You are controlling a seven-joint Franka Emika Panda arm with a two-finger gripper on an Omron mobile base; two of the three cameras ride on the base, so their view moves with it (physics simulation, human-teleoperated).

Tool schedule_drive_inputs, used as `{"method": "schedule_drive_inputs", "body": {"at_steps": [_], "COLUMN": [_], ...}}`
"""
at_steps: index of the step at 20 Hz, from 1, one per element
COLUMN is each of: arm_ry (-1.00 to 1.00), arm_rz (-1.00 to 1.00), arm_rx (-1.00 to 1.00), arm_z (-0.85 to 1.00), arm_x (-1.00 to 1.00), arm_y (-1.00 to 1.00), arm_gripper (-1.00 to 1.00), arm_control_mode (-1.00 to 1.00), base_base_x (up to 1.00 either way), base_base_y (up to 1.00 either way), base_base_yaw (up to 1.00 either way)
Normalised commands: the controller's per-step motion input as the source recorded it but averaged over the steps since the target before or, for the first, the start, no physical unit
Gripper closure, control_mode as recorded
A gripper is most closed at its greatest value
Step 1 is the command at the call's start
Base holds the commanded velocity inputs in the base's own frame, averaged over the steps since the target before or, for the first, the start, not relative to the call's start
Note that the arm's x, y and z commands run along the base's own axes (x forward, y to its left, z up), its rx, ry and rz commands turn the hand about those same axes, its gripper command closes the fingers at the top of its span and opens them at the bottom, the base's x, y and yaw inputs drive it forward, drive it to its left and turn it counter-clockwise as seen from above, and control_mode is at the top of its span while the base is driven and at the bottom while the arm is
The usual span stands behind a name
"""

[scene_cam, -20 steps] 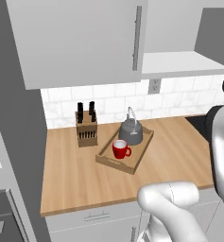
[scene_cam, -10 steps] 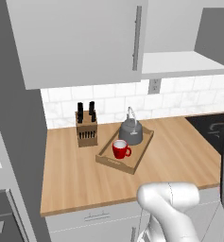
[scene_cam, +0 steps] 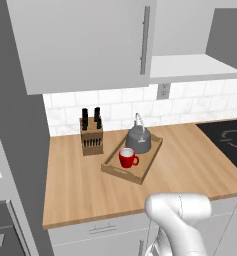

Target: Pick the kettle from the counter and place it on the tray. Then pick the mug from the cabinet and place it on the tray. Then close the cabinet doors.

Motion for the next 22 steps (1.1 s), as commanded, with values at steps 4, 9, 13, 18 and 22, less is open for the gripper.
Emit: {"method": "schedule_drive_inputs", "body": {"at_steps": [4,9,13,18,22], "arm_ry": [0.0,0.02,0.1,0.03,0.0], "arm_rz": [0.0,0.0,0.03,0.15,0.23], "arm_rx": [-0.03,0.0,0.0,0.0,0.0], "arm_z": [0.12,0.11,0.06,0.06,0.0], "arm_x": [-0.24,-0.2,-0.02,0.11,0.2], "arm_y": [-0.29,-0.28,-0.31,-0.28,-0.2], "arm_gripper": [-1.0,-1.0,-1.0,-1.0,-1.0], "arm_control_mode": [-1.0,-1.0,-1.0,-1.0,-1.0], "base_base_x": [0.0,0.0,0.0,0.0,0.0], "base_base_y": [0.0,0.0,0.0,0.0,0.0], "base_base_yaw": [0.0,0.0,0.0,0.0,0.0]}}
